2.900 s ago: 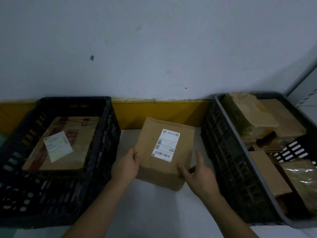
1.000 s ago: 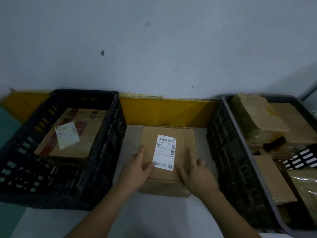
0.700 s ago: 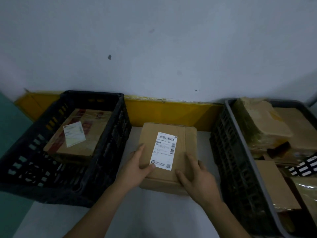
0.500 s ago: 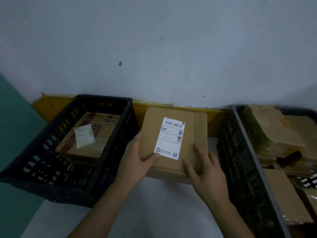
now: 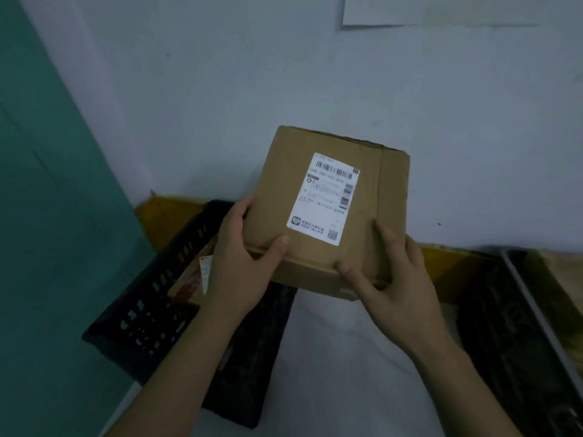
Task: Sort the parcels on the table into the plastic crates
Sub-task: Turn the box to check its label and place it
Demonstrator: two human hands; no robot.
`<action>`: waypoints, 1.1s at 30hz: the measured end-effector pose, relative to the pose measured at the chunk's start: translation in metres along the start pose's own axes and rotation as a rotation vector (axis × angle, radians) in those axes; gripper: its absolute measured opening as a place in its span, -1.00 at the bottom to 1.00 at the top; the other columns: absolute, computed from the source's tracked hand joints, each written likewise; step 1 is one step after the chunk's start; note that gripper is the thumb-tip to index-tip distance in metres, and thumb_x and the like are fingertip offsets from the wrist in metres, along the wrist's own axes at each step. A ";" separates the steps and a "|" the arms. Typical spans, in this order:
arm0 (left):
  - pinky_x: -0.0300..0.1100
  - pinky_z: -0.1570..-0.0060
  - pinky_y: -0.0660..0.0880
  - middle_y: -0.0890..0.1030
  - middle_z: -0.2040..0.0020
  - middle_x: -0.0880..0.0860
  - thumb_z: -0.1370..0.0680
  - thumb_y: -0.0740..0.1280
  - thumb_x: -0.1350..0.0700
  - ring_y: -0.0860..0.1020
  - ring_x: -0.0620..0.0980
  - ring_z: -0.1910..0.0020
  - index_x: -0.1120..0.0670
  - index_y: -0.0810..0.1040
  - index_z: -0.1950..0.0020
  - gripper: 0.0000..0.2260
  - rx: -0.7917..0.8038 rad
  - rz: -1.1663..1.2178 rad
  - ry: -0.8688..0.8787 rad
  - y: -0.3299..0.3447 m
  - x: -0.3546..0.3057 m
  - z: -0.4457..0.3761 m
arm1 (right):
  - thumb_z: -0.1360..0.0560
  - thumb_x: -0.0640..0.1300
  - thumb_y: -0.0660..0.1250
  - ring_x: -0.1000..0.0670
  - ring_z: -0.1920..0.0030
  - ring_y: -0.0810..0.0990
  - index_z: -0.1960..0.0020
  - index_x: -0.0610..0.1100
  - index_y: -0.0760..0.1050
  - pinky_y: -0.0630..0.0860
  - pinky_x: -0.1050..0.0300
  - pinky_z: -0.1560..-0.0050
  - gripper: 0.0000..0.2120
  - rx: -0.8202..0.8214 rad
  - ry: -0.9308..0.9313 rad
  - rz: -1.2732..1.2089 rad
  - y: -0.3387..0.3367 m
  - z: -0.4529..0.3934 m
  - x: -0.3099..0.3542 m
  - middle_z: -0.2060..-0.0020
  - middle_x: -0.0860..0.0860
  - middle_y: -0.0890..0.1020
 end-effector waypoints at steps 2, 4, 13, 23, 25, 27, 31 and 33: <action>-0.11 -0.24 0.53 0.37 -0.53 -0.18 -0.57 0.51 -0.08 0.46 -0.09 -0.41 -0.23 0.27 -0.61 -0.32 -0.033 -0.037 0.003 -0.034 0.006 -0.022 | -0.49 0.48 0.37 0.14 -0.34 0.37 -0.67 0.31 0.07 0.36 0.47 0.01 -0.13 0.037 -0.021 -0.038 0.026 -0.012 0.027 -0.59 0.23 0.19; -0.10 -0.22 0.52 0.38 -0.54 -0.16 -0.58 0.50 -0.10 0.47 -0.07 -0.38 -0.21 0.27 -0.62 -0.33 -0.052 -0.087 0.004 -0.069 0.014 -0.046 | -0.48 0.50 0.36 0.12 -0.39 0.36 -0.68 0.28 0.06 0.39 0.45 -0.10 -0.09 0.061 -0.056 -0.050 0.052 -0.026 0.056 -0.61 0.20 0.18; -0.02 -0.31 0.48 0.35 -0.54 -0.16 -0.44 0.52 -0.37 0.44 -0.06 -0.39 -0.16 0.16 -0.70 -0.06 0.192 -0.266 -0.095 -0.148 0.115 -0.133 | -0.55 0.21 0.49 -0.15 -0.41 0.51 -0.73 0.16 -0.04 0.59 -0.01 -0.28 -0.04 0.232 -0.024 0.182 0.189 -0.070 0.110 -0.63 -0.07 0.21; 0.10 -0.55 0.32 0.10 -0.71 0.02 -0.44 0.56 -0.31 0.25 0.09 -0.62 -0.10 -0.03 -0.75 0.08 0.509 -0.551 -0.058 -0.128 0.204 -0.163 | -0.54 0.22 0.49 -0.17 -0.32 0.56 -0.71 0.14 -0.03 0.66 -0.05 -0.20 -0.05 0.319 0.086 0.326 0.261 -0.093 0.078 -0.55 -0.12 0.30; 0.09 -0.53 0.33 0.07 -0.71 0.01 -0.46 0.54 -0.32 0.25 0.10 -0.62 -0.09 -0.05 -0.75 0.07 0.518 -0.583 -0.041 -0.126 0.208 -0.171 | -0.53 0.23 0.50 -0.18 -0.30 0.57 -0.70 0.15 -0.03 0.67 -0.08 -0.18 -0.04 0.311 0.097 0.346 0.265 -0.100 0.076 -0.52 -0.12 0.32; 0.07 -0.50 0.36 0.04 -0.72 0.00 -0.47 0.50 -0.35 0.26 0.10 -0.61 -0.09 -0.07 -0.75 0.06 0.534 -0.627 -0.025 -0.123 0.209 -0.177 | -0.51 0.26 0.50 -0.19 -0.30 0.56 -0.69 0.15 -0.03 0.67 -0.11 -0.19 -0.03 0.309 0.110 0.366 0.267 -0.106 0.073 -0.49 -0.13 0.34; 0.11 -0.47 0.42 0.05 -0.71 0.02 -0.48 0.41 -0.45 0.23 0.12 -0.62 -0.09 -0.09 -0.74 0.04 0.552 -0.771 0.033 -0.120 0.209 -0.185 | -0.49 0.33 0.48 -0.21 -0.36 0.51 -0.67 0.16 -0.03 0.64 -0.17 -0.26 -0.02 0.322 0.108 0.430 0.268 -0.113 0.068 -0.44 -0.13 0.38; 0.19 -0.53 0.35 0.01 -0.72 0.05 -0.47 0.33 -0.51 0.13 0.16 -0.67 -0.09 -0.10 -0.73 0.04 0.552 -0.863 0.069 -0.119 0.210 -0.184 | -0.48 0.38 0.45 -0.23 -0.40 0.48 -0.67 0.16 -0.02 0.60 -0.20 -0.33 -0.03 0.317 0.086 0.482 0.268 -0.113 0.066 -0.44 -0.14 0.40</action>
Point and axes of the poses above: each hand's wrist, its own z-axis away from the middle knuckle, its own y-axis out of the palm, x = y × z, the point moved 8 cm from there along -z, towards the middle knuckle
